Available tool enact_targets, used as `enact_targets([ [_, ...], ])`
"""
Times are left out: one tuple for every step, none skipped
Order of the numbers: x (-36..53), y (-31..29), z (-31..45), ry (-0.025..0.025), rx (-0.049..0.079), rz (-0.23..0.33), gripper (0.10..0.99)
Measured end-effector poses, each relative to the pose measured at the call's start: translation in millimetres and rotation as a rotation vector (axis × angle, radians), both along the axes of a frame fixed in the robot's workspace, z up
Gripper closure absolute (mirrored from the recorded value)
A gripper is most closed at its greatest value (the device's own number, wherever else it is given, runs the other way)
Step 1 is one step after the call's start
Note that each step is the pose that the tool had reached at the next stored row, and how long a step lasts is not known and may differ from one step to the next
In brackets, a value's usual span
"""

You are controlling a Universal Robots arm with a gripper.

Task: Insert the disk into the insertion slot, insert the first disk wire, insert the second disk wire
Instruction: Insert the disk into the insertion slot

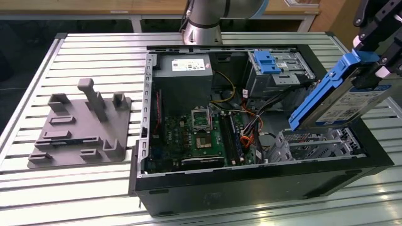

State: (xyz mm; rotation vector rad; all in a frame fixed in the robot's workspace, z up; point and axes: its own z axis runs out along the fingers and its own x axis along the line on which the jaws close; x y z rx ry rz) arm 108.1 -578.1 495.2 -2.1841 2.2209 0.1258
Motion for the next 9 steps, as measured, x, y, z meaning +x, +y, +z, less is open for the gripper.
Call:
enact_targets([
  [2.0,0.0,-0.1,0.0000,0.000,0.000,0.722],
  [4.1,0.0,-0.2,0.0000,0.000,0.000,0.722],
  [6.1,0.0,-0.4,0.0000,0.000,0.000,0.722],
  [7.9,0.0,-0.6,0.0000,0.000,0.000,0.722],
  [9.5,0.1,-0.8,0.0000,0.000,0.000,0.722],
  [10.6,0.1,-1.0,0.0000,0.000,0.000,0.722],
  [11.2,0.1,-1.0,0.0000,0.000,0.000,0.722],
  [11.2,0.1,-1.0,0.0000,0.000,0.000,0.722],
  [11.3,0.1,-1.1,0.0000,0.000,0.000,0.722],
])
